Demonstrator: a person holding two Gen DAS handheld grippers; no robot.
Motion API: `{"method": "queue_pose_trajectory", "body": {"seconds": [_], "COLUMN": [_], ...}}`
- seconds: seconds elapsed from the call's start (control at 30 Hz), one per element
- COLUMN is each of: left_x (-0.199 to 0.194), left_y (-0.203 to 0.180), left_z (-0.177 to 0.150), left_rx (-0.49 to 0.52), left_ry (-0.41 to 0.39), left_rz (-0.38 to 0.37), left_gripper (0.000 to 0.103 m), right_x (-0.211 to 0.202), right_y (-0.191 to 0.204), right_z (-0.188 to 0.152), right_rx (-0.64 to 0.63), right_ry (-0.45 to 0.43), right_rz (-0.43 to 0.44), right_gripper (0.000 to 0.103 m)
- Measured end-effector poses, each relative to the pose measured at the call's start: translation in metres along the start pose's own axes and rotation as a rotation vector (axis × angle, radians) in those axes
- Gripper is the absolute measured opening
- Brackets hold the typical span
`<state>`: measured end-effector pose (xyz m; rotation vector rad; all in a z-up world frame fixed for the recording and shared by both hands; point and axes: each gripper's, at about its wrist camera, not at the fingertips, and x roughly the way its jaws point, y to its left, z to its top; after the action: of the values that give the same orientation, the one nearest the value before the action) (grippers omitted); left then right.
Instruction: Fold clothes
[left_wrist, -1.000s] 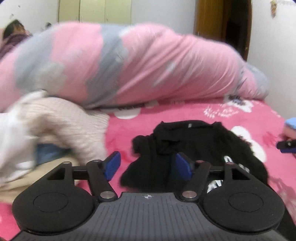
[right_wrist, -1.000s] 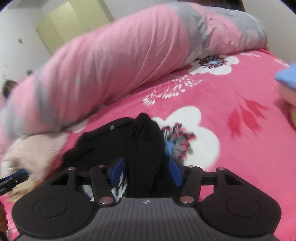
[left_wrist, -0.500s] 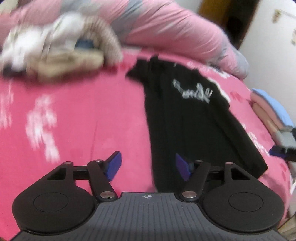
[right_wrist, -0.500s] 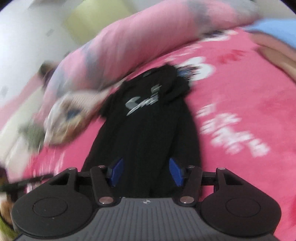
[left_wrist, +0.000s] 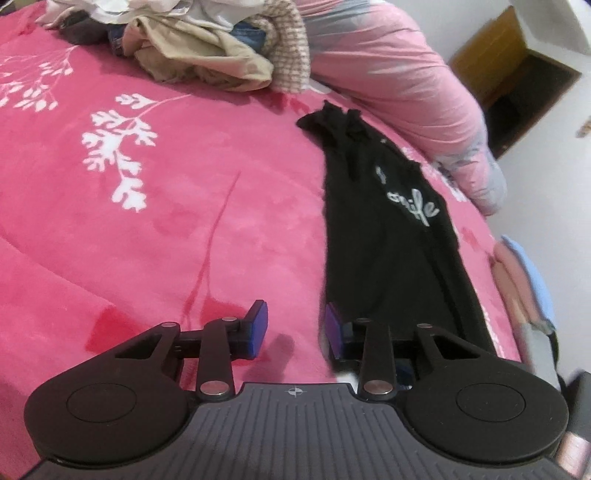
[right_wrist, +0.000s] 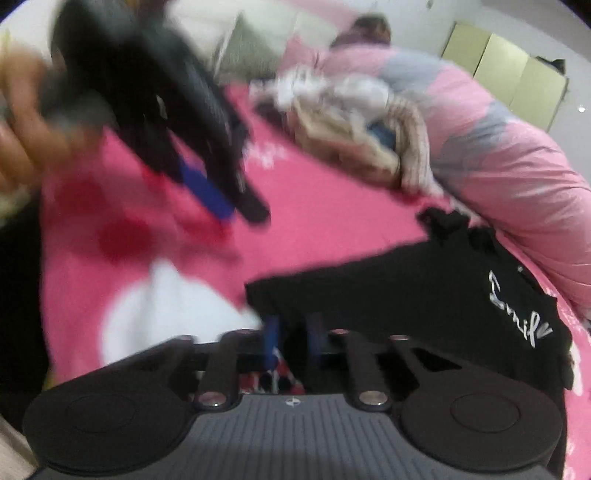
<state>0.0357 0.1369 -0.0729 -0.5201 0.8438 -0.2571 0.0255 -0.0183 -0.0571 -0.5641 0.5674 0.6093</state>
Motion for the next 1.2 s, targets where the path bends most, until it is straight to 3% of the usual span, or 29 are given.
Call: {"method": "queue_pose_trajectory", "body": {"seconds": [0.1,0.27,0.43,0.57,0.7,0.9,1.1,1.17,1.2], "left_x": [-0.003,0.013,0.041,0.057,0.076,0.097,0.110,0.110,0.110], "left_y": [-0.005,-0.029,-0.035,-0.020,-0.004,0.021,0.015,0.014,0.013], "left_z": [-0.007,-0.024,-0.030,-0.017,-0.008,-0.002,0.000,0.000,0.000], "left_rx": [0.100,0.299,0.245,0.051,-0.131,-0.411,-0.423,-0.424,-0.424], "left_ry": [-0.021,0.042,0.073,0.088,0.114,0.125,0.142,0.142,0.142], "left_rz": [-0.043,-0.103,-0.128,-0.222,-0.288,-0.408,-0.378,-0.360,-0.351], "left_gripper": [0.035,0.041,0.041,0.041,0.041,0.041,0.037,0.030,0.021], "right_x": [-0.005,-0.012,0.003,0.017,0.019,0.018,0.006,-0.006,-0.013], "right_y": [-0.027,-0.096,-0.134,-0.146,-0.148,-0.146,-0.136,-0.127,-0.122], "right_z": [-0.005,-0.037,-0.087,-0.115,-0.124,-0.123,-0.104,-0.091,-0.084], "right_rx": [0.182,0.717,1.153,1.358,1.404,1.352,1.157,1.013,0.933], "right_ry": [-0.018,-0.044,-0.051,-0.059,-0.092,-0.104,-0.107,-0.118,-0.124], "right_rz": [0.030,0.187,0.373,0.501,0.542,0.543,0.447,0.354,0.301], "right_gripper": [0.002,0.002,0.002,0.002,0.002,0.002,0.004,0.005,0.005]}}
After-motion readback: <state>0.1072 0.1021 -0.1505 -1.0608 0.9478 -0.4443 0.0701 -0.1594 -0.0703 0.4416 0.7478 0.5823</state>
